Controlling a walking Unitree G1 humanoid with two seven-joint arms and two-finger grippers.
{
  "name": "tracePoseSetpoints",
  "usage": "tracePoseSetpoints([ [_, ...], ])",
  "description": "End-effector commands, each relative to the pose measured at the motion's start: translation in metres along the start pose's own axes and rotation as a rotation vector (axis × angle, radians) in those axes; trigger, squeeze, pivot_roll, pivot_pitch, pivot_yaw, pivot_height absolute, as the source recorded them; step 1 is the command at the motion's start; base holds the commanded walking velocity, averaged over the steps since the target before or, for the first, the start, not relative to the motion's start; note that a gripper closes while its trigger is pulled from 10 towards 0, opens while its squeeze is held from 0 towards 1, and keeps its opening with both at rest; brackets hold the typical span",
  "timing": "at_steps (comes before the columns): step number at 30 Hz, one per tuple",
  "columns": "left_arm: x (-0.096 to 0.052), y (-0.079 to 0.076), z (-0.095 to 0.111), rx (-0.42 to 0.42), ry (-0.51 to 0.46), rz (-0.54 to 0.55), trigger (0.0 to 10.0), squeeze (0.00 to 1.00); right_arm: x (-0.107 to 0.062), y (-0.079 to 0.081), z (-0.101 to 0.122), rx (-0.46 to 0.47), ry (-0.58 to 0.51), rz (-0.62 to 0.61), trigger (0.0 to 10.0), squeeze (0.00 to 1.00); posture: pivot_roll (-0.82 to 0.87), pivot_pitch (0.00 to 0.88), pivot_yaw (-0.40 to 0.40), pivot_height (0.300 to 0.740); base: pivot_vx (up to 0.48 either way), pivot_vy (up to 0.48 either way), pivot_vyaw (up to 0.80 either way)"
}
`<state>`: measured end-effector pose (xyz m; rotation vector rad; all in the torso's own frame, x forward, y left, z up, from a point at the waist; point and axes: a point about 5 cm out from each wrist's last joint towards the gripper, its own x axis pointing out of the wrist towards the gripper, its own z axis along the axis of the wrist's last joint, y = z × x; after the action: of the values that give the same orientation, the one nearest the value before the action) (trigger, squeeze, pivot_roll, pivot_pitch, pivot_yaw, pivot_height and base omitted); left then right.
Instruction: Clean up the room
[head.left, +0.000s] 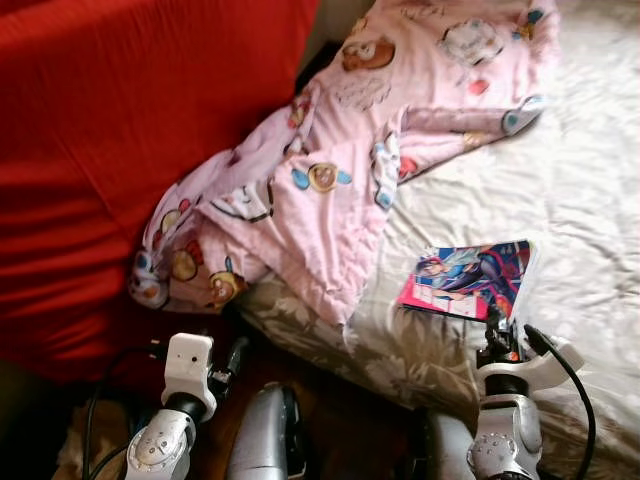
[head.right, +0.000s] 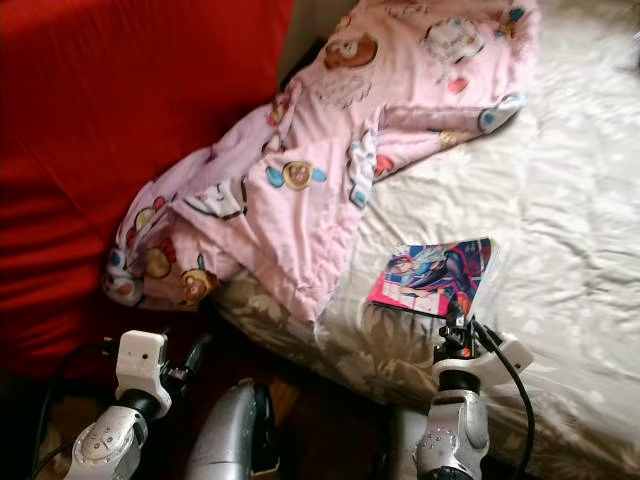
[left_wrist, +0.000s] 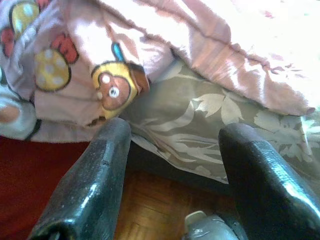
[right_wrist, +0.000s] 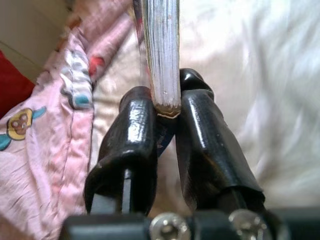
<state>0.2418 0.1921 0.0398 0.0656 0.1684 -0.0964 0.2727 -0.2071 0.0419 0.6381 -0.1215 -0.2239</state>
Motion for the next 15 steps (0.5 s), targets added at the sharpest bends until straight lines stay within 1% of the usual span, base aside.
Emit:
tracePoseSetpoints([
  [1,-0.001,0.004,-0.011,-0.012,0.032,0.033,10.0,0.0,0.003,0.013,0.004,-0.076,-0.001,0.069,10.0,0.0,-0.02,0.047,0.03,0.608,0.0,0.0,0.0],
  [2,-0.001,0.004,-0.011,-0.012,0.032,0.033,10.0,0.0,0.003,0.013,0.004,-0.076,-0.001,0.069,10.0,0.0,-0.02,0.047,0.03,0.608,0.0,0.0,0.0],
  [3,0.001,0.004,-0.014,-0.026,0.044,0.04,10.0,0.0,0.004,0.015,0.005,-0.123,0.013,0.089,10.0,0.0,-0.02,0.033,0.024,0.608,0.0,0.0,0.0],
  [5,0.007,0.004,-0.024,-0.102,0.086,0.064,10.0,0.0,0.008,0.022,0.004,-0.258,0.042,0.149,10.0,0.0,-0.05,0.006,0.013,0.608,0.0,0.0,0.0],
  [6,0.01,0.003,-0.029,-0.123,0.103,0.068,10.0,0.0,0.009,0.026,0.004,-0.292,0.059,0.165,10.0,0.0,-0.06,0.0,0.009,0.608,0.0,0.0,0.0],
  [7,0.01,0.003,-0.029,-0.123,0.103,0.068,10.0,0.0,0.009,0.026,0.004,-0.292,0.059,0.165,10.0,0.0,-0.06,0.0,0.009,0.608,0.0,0.0,0.0],
  [9,0.013,0.002,-0.033,-0.118,0.115,0.072,10.0,0.0,0.011,0.031,0.008,-0.321,0.054,0.193,10.0,0.0,-0.06,0.0,0.006,0.608,0.0,0.0,0.0],
  [12,0.015,0.0,-0.037,-0.123,0.135,0.074,10.0,0.0,0.014,0.031,0.008,-0.338,0.079,0.178,10.0,0.0,-0.07,0.0,-0.002,0.618,0.0,0.0,0.0],
  [15,0.014,-0.004,-0.049,-0.129,0.189,0.068,10.0,0.0,0.016,0.029,0.005,-0.387,0.113,0.169,10.0,0.0,-0.07,0.0,-0.006,0.633,0.0,0.0,0.0],
])
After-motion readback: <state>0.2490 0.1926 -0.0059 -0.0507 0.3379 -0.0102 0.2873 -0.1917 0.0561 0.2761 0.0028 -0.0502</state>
